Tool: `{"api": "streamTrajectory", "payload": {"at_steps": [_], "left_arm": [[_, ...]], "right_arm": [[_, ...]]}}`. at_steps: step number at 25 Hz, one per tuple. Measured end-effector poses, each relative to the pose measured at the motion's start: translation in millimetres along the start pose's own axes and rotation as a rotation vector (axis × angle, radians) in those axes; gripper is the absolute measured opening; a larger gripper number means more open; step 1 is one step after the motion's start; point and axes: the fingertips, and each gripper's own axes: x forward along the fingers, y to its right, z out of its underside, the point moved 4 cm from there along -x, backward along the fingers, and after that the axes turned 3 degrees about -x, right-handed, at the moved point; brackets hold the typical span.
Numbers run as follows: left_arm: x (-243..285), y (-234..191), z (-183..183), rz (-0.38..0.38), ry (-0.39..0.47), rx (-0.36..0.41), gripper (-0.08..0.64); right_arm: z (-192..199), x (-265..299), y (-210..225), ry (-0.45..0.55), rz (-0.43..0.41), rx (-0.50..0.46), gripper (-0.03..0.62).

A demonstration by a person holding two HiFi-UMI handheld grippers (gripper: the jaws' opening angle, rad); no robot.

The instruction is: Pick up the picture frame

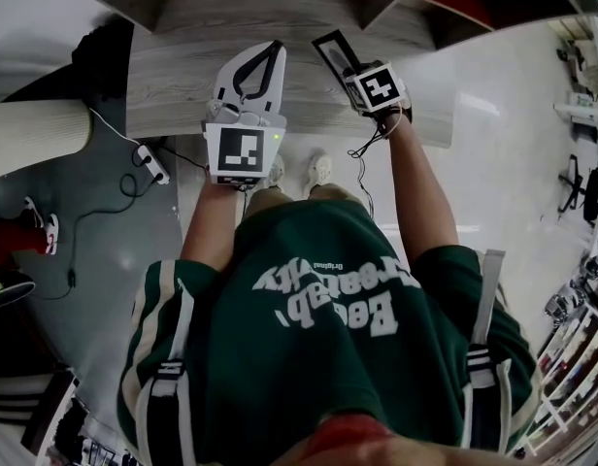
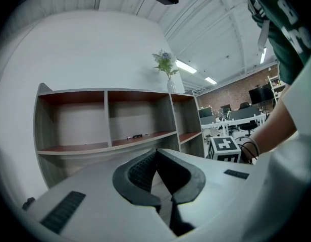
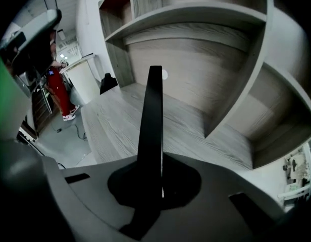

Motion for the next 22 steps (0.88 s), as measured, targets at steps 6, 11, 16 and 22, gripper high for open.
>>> {"api": "streamTrajectory", "payload": {"at_steps": [6,11,16,22], "left_arm": [[2,8,-14,0.003,0.007,0.01,0.018],[7,12,-31,0.016,0.037,0.032,0.018],[13,19,-50,0.019,0.046,0.052,0.018],[16,31,-80,0.029,0.108,0.072,0.018]], "right_arm": [[-17,-50,10,0.176,0.02,0.04,0.038],[-34,-91,14,0.325,0.022,0.087,0.038],[-51,-138,20,0.464,0.047,0.091,0.038],[-61,-189,20,0.62,0.05,0.102,0.038]]}}
